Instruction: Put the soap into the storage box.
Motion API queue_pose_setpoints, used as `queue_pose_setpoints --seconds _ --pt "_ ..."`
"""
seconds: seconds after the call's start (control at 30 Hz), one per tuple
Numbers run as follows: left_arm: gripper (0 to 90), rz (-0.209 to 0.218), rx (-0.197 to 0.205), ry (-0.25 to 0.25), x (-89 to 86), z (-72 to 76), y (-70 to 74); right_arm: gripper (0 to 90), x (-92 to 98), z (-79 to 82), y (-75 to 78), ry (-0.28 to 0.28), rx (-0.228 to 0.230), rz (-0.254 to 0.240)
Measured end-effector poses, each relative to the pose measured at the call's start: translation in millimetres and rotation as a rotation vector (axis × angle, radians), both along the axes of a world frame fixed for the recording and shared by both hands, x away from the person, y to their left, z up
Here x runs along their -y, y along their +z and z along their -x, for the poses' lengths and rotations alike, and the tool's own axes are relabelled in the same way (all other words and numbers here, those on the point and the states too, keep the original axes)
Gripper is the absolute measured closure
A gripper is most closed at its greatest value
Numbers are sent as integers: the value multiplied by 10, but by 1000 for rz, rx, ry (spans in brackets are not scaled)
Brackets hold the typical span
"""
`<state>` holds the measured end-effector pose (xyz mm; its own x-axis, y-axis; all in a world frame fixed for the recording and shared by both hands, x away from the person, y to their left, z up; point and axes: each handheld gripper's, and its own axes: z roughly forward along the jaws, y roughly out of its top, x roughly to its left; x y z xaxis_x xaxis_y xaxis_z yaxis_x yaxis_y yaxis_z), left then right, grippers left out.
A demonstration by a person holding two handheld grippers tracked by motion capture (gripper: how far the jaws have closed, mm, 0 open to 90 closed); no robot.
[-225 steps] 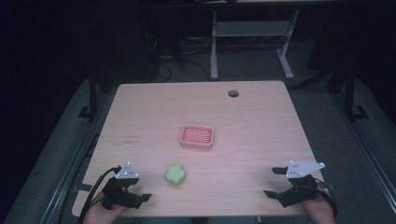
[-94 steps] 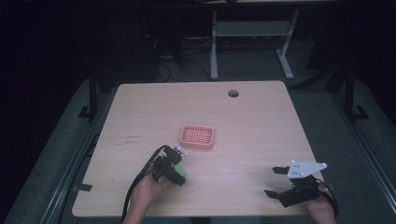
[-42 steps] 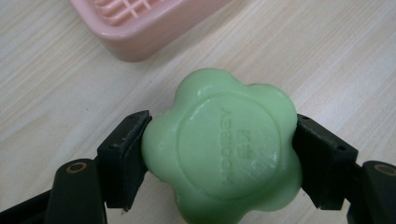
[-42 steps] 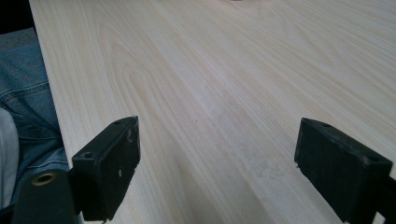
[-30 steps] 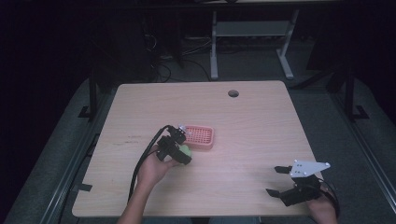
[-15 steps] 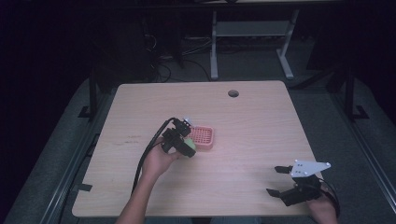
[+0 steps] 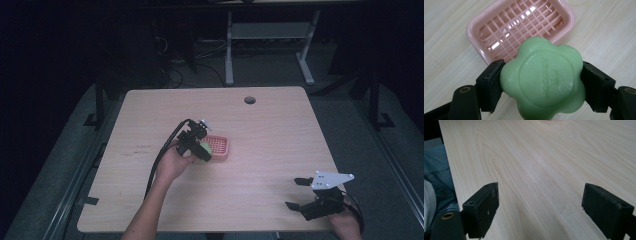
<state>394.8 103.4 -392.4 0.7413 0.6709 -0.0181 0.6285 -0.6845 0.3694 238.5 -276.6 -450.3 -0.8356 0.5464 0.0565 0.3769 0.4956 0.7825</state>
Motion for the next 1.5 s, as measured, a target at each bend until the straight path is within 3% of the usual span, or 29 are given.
queue_pose_setpoints --seconds 0.3,0.37,0.5,0.6,0.83,1.13,1.5 --pt "265 2 5 1 47 -104 41 138 0 3 -3 -6 -3 -3" --pt "265 -12 -2 -18 40 -138 40 138 -1 0 -7 -7 -6 -1" --pt "264 16 2 -18 53 -182 39 138 13 -7 -8 -18 -4 -2" --pt "264 -3 8 -39 78 -220 41 138 26 -21 -21 -27 -4 0" --pt "265 16 18 -69 156 -319 37 138 57 -33 -45 -56 -8 8" --pt "264 18 -14 -76 235 -501 -94 138 130 -46 -95 -128 -31 6" --pt "264 31 -36 -60 243 -600 -235 138 107 3 -105 -160 -29 9"
